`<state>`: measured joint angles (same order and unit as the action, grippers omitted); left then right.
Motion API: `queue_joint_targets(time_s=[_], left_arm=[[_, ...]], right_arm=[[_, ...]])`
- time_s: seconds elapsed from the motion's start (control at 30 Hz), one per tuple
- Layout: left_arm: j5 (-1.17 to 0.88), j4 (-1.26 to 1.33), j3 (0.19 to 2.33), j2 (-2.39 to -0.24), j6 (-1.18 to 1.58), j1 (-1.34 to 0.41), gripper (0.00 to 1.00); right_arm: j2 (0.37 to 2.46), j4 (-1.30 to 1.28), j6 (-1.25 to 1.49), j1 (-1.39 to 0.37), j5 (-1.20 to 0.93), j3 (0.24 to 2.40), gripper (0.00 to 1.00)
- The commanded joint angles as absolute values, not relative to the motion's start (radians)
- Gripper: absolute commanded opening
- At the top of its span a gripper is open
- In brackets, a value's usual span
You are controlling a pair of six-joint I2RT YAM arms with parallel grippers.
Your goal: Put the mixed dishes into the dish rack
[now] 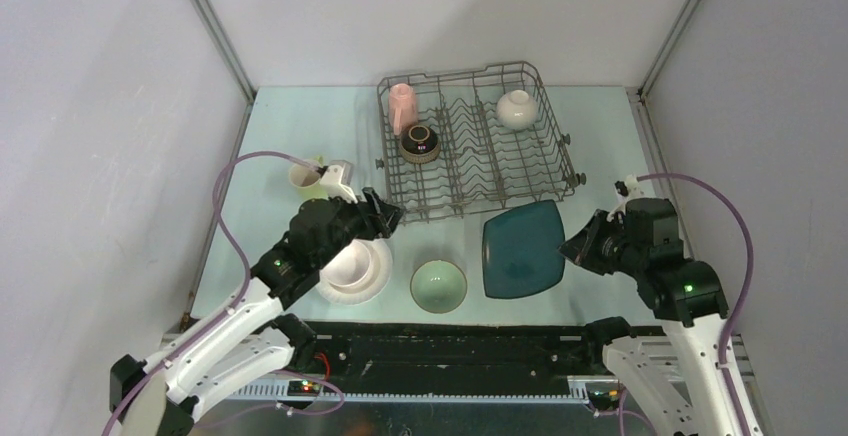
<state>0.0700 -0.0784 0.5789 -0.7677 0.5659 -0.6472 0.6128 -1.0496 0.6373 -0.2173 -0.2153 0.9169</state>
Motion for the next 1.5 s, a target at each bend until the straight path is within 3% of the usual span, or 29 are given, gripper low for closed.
queue_joint_targets(time_s=[0.0, 0.47, 0.87, 1.2, 1.47], left_arm=[[0.104, -0.069, 0.581, -0.745, 0.543, -0.641, 0.69], [0.178, -0.093, 0.562, -0.675, 0.565, -0.641, 0.68], [0.193, -0.107, 0.550, -0.639, 0.587, -0.641, 0.68], [0.264, -0.129, 0.552, -0.619, 0.571, -0.639, 0.68], [0.271, -0.147, 0.557, -0.607, 0.581, -0.640, 0.68]], right_arm=[[0.628, -0.935, 0.642, -0.213, -0.336, 1.059, 0.00], [0.835, -0.609, 0.728, -0.190, -0.374, 1.188, 0.00], [1.189, -0.381, 0.714, -0.174, -0.320, 1.340, 0.00], [1.503, -0.448, 0.639, -0.198, -0.279, 1.640, 0.00], [1.756, -0.609, 0.507, -0.246, -0.101, 1.981, 0.00]])
